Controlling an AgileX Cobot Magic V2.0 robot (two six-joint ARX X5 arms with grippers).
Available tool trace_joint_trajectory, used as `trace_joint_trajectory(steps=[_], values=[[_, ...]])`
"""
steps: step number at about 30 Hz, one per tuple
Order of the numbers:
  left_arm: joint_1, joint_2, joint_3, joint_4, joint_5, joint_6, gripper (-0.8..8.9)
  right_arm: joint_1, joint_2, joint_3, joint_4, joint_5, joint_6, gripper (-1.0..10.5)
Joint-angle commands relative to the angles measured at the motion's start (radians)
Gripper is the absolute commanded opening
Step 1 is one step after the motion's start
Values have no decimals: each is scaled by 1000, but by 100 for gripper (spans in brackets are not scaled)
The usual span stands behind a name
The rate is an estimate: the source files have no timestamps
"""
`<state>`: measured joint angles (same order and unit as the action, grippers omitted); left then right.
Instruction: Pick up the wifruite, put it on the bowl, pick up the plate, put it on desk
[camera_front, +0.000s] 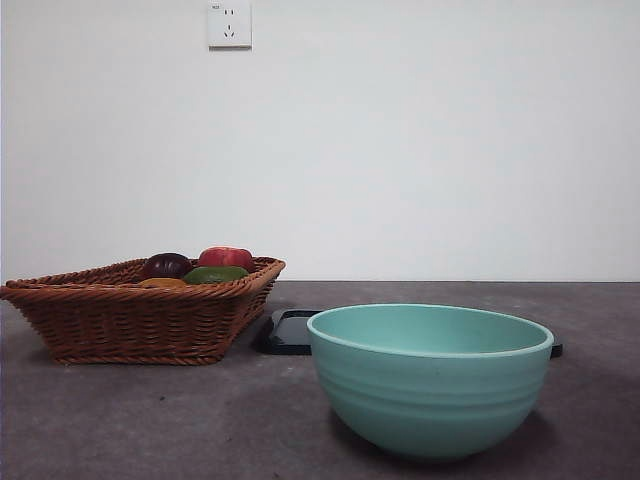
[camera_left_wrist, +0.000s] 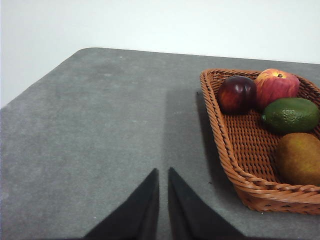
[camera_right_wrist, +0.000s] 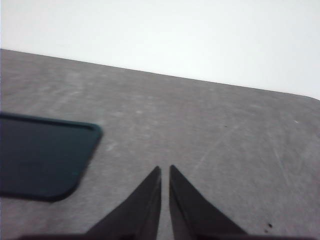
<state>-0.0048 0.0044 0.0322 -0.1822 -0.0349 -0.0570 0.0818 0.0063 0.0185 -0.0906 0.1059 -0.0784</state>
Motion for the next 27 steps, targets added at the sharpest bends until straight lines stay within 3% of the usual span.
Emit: trace_joint_trajectory(steps=[1, 7, 27], values=[[0, -1, -21, -6, 2, 15, 27, -33, -2, -8, -15, 6, 42, 21], [0, -1, -21, -6, 2, 15, 27, -86, -2, -8, -39, 6, 45, 21], [0, -1, -21, -6, 2, 15, 27, -82, -3, -8, -89, -65, 64, 21]])
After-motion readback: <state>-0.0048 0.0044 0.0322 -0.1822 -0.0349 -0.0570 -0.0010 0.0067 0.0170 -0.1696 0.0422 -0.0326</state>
